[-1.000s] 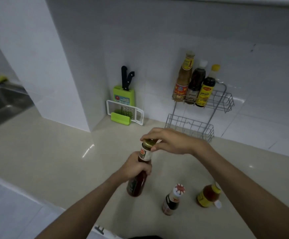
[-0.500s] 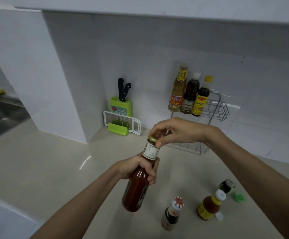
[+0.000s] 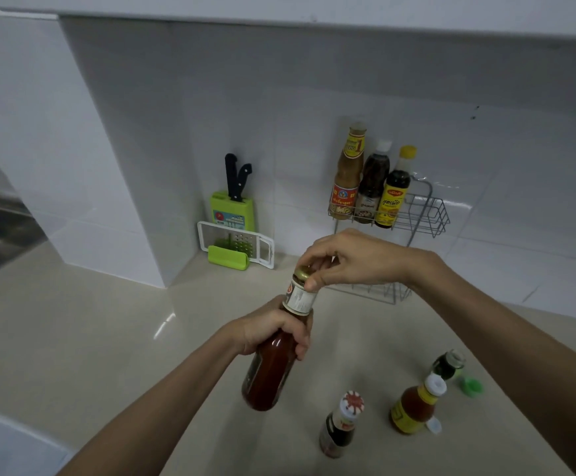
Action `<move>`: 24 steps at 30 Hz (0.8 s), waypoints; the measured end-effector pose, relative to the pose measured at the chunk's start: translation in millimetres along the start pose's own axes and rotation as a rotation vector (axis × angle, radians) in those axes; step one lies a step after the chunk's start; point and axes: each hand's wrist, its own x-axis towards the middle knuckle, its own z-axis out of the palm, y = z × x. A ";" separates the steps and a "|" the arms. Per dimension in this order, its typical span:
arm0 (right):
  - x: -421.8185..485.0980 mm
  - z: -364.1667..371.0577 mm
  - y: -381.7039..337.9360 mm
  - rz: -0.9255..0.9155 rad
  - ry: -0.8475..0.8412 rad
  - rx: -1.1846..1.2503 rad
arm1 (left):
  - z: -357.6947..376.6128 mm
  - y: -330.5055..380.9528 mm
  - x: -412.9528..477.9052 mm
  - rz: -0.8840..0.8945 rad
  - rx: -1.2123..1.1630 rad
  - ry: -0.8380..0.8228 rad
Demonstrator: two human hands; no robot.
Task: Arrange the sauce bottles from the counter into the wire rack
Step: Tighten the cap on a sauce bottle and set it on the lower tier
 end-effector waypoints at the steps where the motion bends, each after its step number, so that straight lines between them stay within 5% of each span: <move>1: -1.4 4.5 1.4 0.026 0.028 -0.017 | 0.6 -0.7 1.1 -0.004 0.080 0.081; 4: -5.3 21.4 3.8 0.026 0.067 -0.091 | 1.0 0.1 4.2 -0.017 0.235 0.232; 8: -6.5 37.6 -1.8 -0.140 0.209 -0.454 | 2.2 13.7 1.4 0.027 0.188 -0.037; 10: -4.0 38.9 -4.0 -0.209 0.310 -0.590 | 2.7 14.6 1.4 0.049 0.161 -0.032; 15: 14.7 60.9 -8.0 0.171 0.432 -0.533 | 5.3 -6.3 14.5 -0.004 0.429 0.613; 17: 18.9 71.9 -4.6 0.279 0.433 -0.485 | 6.3 -14.5 17.0 -0.060 0.588 0.738; 19: 13.7 67.2 -1.3 0.179 0.385 -0.380 | 0.1 -13.7 16.8 -0.031 0.501 0.599; 22: 5.1 44.7 0.5 -0.146 0.291 -0.531 | -9.2 3.2 6.8 0.016 0.294 0.132; 24: 3.8 35.9 2.2 -0.200 0.289 -0.634 | -7.5 9.4 5.9 0.035 0.274 0.074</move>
